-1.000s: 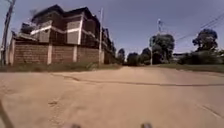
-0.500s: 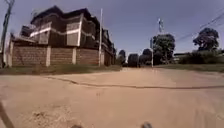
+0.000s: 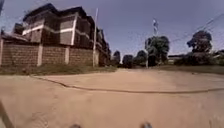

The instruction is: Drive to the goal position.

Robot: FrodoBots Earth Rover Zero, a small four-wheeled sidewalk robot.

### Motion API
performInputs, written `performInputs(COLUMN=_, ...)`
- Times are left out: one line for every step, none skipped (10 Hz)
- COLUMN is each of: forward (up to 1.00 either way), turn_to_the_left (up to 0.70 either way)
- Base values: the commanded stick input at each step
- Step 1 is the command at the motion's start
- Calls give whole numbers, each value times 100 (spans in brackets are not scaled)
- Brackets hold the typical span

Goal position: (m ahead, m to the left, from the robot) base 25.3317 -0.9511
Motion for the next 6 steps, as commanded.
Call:
performInputs(forward=85, turn_to_the_left=-24)
performInputs(forward=85, turn_to_the_left=-12)
performInputs(forward=85, turn_to_the_left=-5)
performInputs(forward=85, turn_to_the_left=-1)
performInputs(forward=85, turn_to_the_left=0)
performInputs(forward=85, turn_to_the_left=0)
